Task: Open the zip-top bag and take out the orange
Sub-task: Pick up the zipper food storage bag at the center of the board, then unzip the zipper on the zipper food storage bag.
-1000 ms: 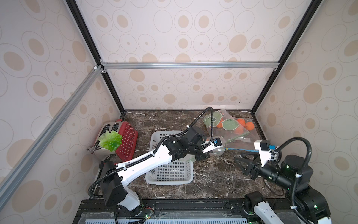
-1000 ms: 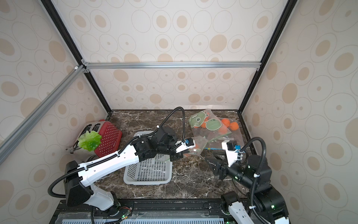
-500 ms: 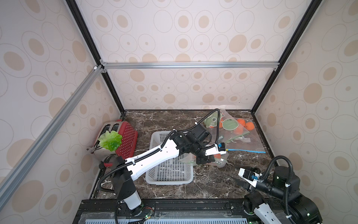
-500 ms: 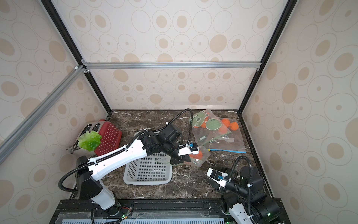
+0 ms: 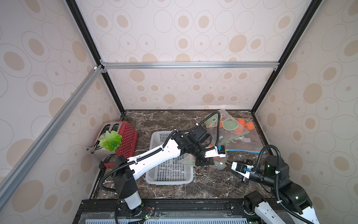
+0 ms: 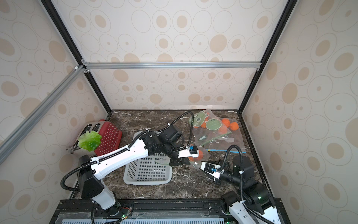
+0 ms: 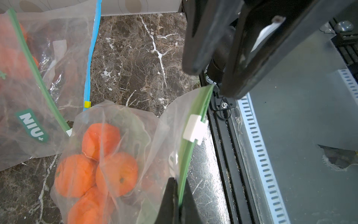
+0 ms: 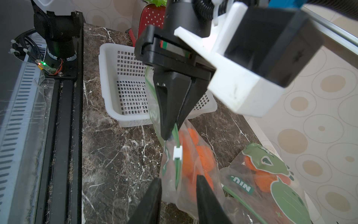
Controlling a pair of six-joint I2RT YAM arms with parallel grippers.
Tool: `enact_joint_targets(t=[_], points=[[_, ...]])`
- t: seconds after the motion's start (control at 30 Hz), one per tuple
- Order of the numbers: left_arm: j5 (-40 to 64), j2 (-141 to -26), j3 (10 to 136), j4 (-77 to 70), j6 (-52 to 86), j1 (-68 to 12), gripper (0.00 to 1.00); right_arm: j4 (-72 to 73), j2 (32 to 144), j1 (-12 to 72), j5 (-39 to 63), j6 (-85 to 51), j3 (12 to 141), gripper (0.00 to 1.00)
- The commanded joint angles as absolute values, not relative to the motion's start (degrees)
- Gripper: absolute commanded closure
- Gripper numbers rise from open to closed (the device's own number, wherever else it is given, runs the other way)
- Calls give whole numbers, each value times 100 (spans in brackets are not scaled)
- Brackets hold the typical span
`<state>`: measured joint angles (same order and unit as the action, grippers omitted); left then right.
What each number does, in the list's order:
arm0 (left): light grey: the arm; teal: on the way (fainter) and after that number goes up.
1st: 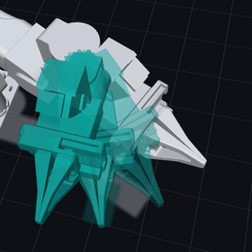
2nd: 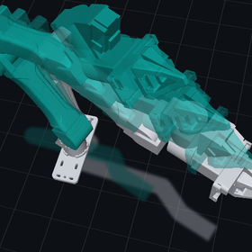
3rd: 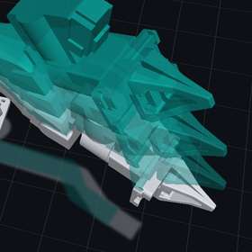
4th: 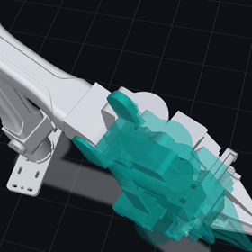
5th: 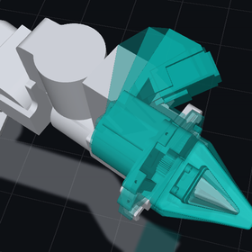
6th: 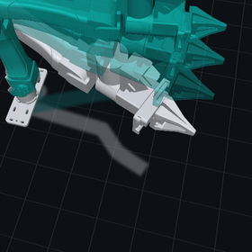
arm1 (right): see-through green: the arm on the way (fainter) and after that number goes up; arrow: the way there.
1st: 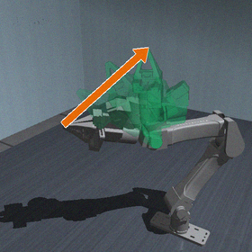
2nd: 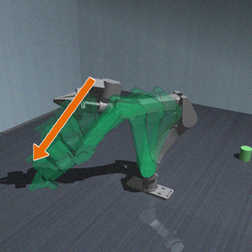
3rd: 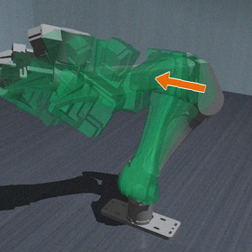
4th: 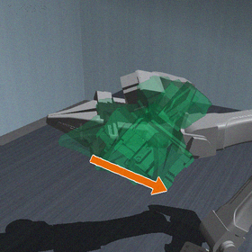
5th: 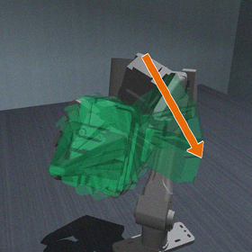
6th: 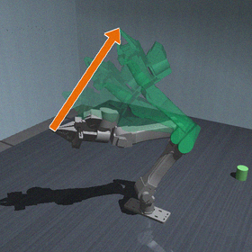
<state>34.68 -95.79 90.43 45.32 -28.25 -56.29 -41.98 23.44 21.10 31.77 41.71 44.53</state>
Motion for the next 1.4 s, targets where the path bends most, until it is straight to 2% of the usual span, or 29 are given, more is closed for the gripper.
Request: enact_joint_targets(t=[0.0, 0.27, 0.33, 0.5, 0.63, 0.67, 0.7, 0.73, 0.8, 0.87, 1.03, 1.1, 1.17, 1.37], points=[[3680, -9601, 9263, 4732, -3076, -5599, 100, -3946, 2479, 2178, 3273, 4329, 4358, 71], [3749, -9612, 9306, 4729, -3137, -5599, 100, -3850, 2465, 2240, 3201, 4334, 4209, 87], [3781, -9634, 9325, 4737, -3137, -5599, 100, -3843, 2482, 2242, 3238, 4333, 4195, 88], [3807, -9685, 9364, 4754, -3155, -5603, 100, -3814, 2528, 2280, 3322, 4298, 4175, 100], [3802, -9703, 9386, 4725, -3148, -5599, 100, -3849, 2533, 2285, 3305, 4273, 4191, 100], [3733, -9695, 9379, 4670, -3095, -5601, 88, -3847, 2527, 2285, 3318, 4250, 4198, 100], [3663, -9686, 9357, 4582, -3042, -5606, 68, -3836, 2525, 2285, 3330, 4218, 4197, 100], [3579, -9659, 9315, 4479, -2992, -5599, 55, -3816, 2518, 2284, 3348, 4159, 4197, 100], [3479, -9586, 9137, 4148, -2924, -5599, 42, -3751, 2493, 2285, 3373, 4011, 4186, 100], [3447, -9465, 8891, 3698, -2848, -5608, 38, -3648, 2464, 2285, 3375, 3819, 4111, 100], [3616, -9129, 8348, 2405, -2705, -5612, 41, -3355, 2328, 2285, 3413, 3263, 3889, 100], [3644, -9088, 8297, 2206, -2712, -5632, 47, -3299, 2250, 2285, 3438, 3113, 3830, 100], [3638, -9044, 8254, 2105, -2766, -5664, 58, -3223, 2165, 2285, 3361, 2952, 3773, 100], [3848, -8878, 7832, 1700, -2974, -5704, 61, -3261, 2206, 2285, 3330, 2751, 3797, 100]])
